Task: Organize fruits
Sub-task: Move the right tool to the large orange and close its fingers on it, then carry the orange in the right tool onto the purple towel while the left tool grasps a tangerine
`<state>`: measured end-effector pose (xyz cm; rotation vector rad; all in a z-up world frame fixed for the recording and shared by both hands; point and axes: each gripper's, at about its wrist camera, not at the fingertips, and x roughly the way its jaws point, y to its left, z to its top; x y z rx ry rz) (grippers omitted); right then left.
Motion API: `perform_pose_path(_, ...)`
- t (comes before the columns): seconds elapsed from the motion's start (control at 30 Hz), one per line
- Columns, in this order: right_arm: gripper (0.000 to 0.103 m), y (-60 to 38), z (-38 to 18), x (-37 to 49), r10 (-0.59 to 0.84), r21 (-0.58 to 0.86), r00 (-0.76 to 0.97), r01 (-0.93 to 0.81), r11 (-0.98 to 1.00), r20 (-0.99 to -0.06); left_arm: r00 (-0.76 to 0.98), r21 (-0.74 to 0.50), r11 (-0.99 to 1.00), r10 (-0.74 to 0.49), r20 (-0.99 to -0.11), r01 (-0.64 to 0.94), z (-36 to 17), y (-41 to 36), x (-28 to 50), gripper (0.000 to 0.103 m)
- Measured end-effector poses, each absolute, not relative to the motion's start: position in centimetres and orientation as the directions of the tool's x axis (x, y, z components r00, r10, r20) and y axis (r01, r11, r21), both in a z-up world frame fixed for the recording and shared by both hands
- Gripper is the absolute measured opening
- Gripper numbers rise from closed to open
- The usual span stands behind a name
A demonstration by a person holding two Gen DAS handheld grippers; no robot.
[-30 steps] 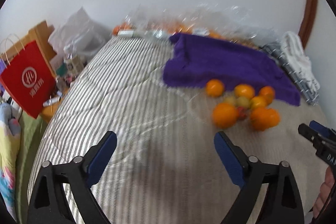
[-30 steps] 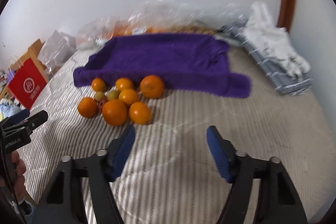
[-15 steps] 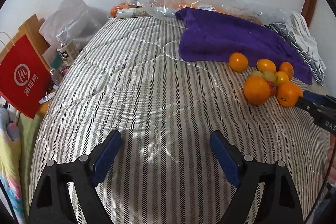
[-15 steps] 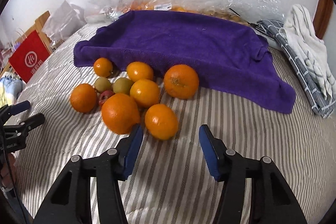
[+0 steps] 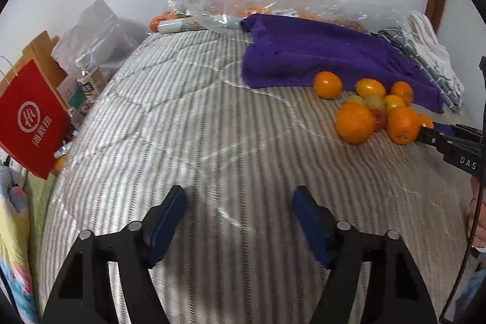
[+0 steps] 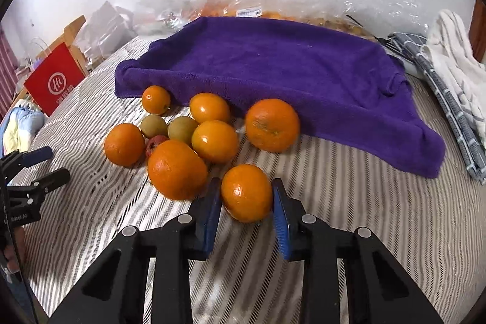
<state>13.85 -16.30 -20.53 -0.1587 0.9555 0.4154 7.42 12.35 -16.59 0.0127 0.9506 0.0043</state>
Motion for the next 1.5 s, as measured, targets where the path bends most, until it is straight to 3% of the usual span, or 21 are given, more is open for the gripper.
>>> perform_pose_path(0.2, 0.032, -19.8, -19.8, 13.2, 0.196, -0.02, 0.57, -0.35, 0.937, -0.798, 0.565, -0.077, 0.991, -0.126, -0.815, 0.11, -15.7, 8.3, 8.8, 0.072)
perform_pose_path(0.6, 0.032, -23.6, -19.6, 13.2, 0.264, 0.085, 0.576, -0.319, 0.944, -0.774, 0.565, -0.041, 0.997, -0.072, -0.822, 0.068, -17.4, 4.1, 13.1, 0.07)
perform_pose_path(0.67, 0.032, -23.6, -19.8, 13.4, 0.256, 0.086, 0.575, -0.307, 0.948, -0.777, 0.572, -0.047, 0.996, -0.081, -0.816, 0.075, -17.4, 3.9, 13.4, 0.066)
perform_pose_path(0.73, 0.032, -23.6, -19.8, 13.4, 0.262, 0.096, 0.569, -0.306, 0.947, -0.78, 0.579, -0.071, 0.993, -0.112, -0.808, 0.094, -17.2, 3.7, 13.6, 0.048)
perform_pose_path(0.8, 0.032, -23.7, -19.9, 13.4, 0.28, 0.113, 0.563, -0.313, 0.943, -0.778, 0.579, -0.089, 0.991, -0.131, -0.804, 0.1, -17.2, 3.8, 13.6, 0.037)
perform_pose_path(1.07, 0.032, -23.8, -19.8, 13.3, 0.294, 0.123, 0.562, -0.322, 0.939, -0.773, 0.593, -0.217, 0.973, -0.217, -0.776, 0.072, -17.0, 5.8, 13.1, 0.037)
perform_pose_path(1.33, 0.032, -24.4, -19.7, 14.0, 0.282, 0.141, 0.557, -0.283, 0.949, -0.781, 0.594, -0.186, 0.98, -0.189, -0.782, 0.067, -14.9, 7.4, 12.4, 0.037)
perform_pose_path(1.5, 0.032, -24.7, -15.5, 16.0, 0.26, 0.128, 0.609, -0.252, 0.959, -0.749, 0.649, -0.153, 0.985, -0.166, -0.743, 0.077, -10.7, 8.0, 13.2, 0.037)
